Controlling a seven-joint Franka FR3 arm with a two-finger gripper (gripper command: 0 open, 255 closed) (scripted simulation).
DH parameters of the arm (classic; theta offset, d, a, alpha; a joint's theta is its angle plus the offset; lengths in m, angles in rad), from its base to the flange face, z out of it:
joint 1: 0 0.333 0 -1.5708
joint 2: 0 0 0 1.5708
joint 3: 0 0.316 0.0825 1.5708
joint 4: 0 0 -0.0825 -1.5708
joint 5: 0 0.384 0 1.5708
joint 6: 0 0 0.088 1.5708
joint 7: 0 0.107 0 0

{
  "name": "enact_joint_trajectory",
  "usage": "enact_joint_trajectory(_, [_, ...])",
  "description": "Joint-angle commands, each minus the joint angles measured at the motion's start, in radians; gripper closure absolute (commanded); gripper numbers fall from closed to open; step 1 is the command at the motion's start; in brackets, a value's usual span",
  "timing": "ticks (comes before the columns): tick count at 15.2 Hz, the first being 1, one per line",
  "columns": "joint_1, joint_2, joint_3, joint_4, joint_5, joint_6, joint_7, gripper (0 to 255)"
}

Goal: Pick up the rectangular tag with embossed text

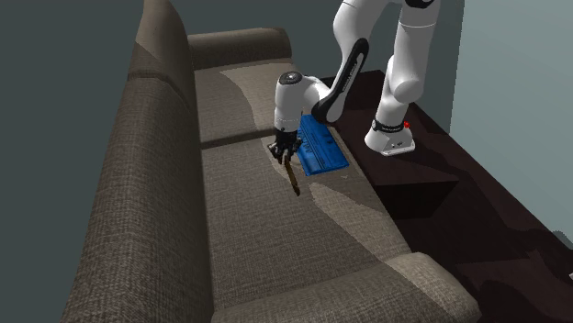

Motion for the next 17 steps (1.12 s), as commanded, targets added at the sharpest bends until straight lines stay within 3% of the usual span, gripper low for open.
enact_joint_trajectory(1, [0.0, 0.001, 0.0, -0.001, -0.001, 0.001, 0.0, 255])
enact_joint_trajectory(8, [0.001, 0.002, -0.001, 0.001, -0.003, 0.001, 0.003, 255])
enact_joint_trajectory(17, [-0.01, -0.13, 0.026, 0.018, 0.14, -0.126, -0.099, 255])
